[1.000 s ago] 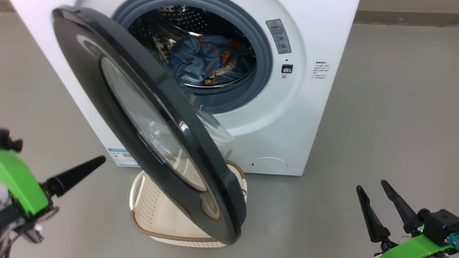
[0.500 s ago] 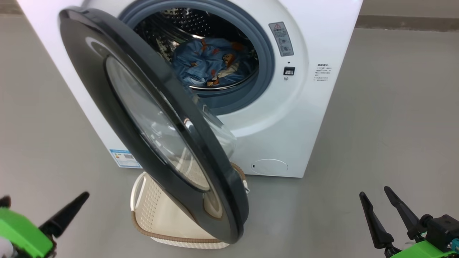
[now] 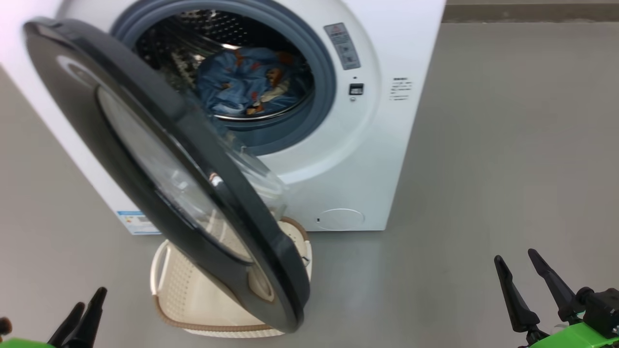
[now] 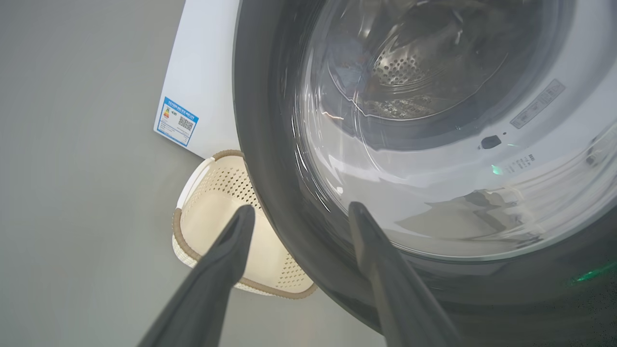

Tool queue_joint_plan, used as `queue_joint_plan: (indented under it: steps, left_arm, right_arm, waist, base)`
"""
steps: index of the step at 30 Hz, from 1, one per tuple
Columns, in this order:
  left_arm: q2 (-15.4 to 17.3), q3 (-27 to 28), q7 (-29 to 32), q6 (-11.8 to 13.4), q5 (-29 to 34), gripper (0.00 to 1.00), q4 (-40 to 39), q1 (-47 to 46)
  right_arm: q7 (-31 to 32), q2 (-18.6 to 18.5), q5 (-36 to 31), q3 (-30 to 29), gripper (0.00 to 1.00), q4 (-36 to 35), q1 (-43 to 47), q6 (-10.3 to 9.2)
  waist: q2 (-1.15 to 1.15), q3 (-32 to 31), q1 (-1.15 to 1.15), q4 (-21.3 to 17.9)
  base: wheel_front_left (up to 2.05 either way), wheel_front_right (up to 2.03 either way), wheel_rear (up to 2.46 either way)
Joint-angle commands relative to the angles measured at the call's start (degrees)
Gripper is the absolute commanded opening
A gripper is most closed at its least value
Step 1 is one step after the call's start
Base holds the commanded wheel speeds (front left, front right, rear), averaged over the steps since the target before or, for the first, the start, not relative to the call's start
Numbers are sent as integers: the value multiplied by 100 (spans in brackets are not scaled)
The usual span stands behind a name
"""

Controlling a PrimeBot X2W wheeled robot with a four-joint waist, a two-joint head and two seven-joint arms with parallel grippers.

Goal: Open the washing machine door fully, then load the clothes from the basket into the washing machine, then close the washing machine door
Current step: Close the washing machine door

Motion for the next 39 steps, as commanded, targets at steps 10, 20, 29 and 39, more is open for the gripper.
queue_joint_plan:
  steps: [10,20,29,39]
  left_arm:
    - [418,-382,-1102,-40,1128,100,460,-302]
    - [-410,903,-1110,-40,3153,100,67,-53]
    - [-1116,1773,-1111,-40,4767,100,-473,377]
    - [-1706,2241,-1111,-40,5307,100,-514,729]
  right_arm:
    - [-27,-82,13,44,100,-93,-79,9]
    - [-27,-66,20,-81,100,-108,-26,9]
    - [-27,-63,28,-159,100,-114,55,9]
    - [-27,19,6,-162,100,-82,100,9]
  waist:
    - [0,24,0,-472]
    - [0,-40,0,-671]
    - [0,-126,0,-702]
    - [0,-177,0,-691]
  base:
    - [0,0,0]
    - [0,0,0]
    - [0,0,0]
    - [0,0,0]
